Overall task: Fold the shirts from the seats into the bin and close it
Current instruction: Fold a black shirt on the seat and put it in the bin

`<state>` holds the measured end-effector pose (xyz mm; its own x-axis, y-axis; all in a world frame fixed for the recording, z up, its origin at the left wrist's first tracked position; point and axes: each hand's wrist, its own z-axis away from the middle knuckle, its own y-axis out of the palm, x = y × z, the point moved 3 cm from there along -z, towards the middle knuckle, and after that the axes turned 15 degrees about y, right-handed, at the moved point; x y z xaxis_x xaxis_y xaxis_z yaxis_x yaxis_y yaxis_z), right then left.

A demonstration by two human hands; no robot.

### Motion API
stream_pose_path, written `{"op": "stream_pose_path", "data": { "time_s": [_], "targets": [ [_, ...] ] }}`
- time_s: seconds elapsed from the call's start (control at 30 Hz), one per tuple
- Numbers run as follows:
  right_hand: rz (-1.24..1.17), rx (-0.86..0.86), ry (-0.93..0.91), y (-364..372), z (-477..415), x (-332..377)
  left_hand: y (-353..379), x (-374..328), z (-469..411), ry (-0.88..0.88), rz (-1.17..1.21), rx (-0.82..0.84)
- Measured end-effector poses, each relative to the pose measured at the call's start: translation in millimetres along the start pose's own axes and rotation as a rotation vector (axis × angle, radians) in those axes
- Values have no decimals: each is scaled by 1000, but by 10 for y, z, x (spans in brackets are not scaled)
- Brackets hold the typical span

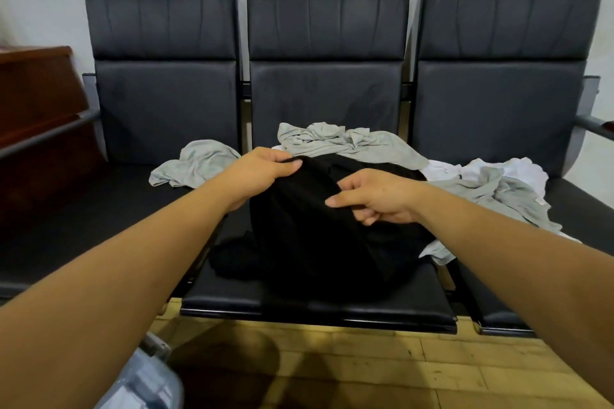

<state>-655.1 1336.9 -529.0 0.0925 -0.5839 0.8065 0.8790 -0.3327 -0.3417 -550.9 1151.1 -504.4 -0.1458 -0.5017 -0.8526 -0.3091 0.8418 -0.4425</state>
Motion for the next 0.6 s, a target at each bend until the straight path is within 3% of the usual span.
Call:
{"op": "stream_pose_path", "data": {
  "time_s": [0.43, 0.6],
  "targets": [
    [382, 76, 201, -174, 54, -268, -7, 225, 164, -127, 150, -176],
    [521, -108, 288, -290, -23, -457, 2, 439, 250, -182, 186, -215]
  ]
}}
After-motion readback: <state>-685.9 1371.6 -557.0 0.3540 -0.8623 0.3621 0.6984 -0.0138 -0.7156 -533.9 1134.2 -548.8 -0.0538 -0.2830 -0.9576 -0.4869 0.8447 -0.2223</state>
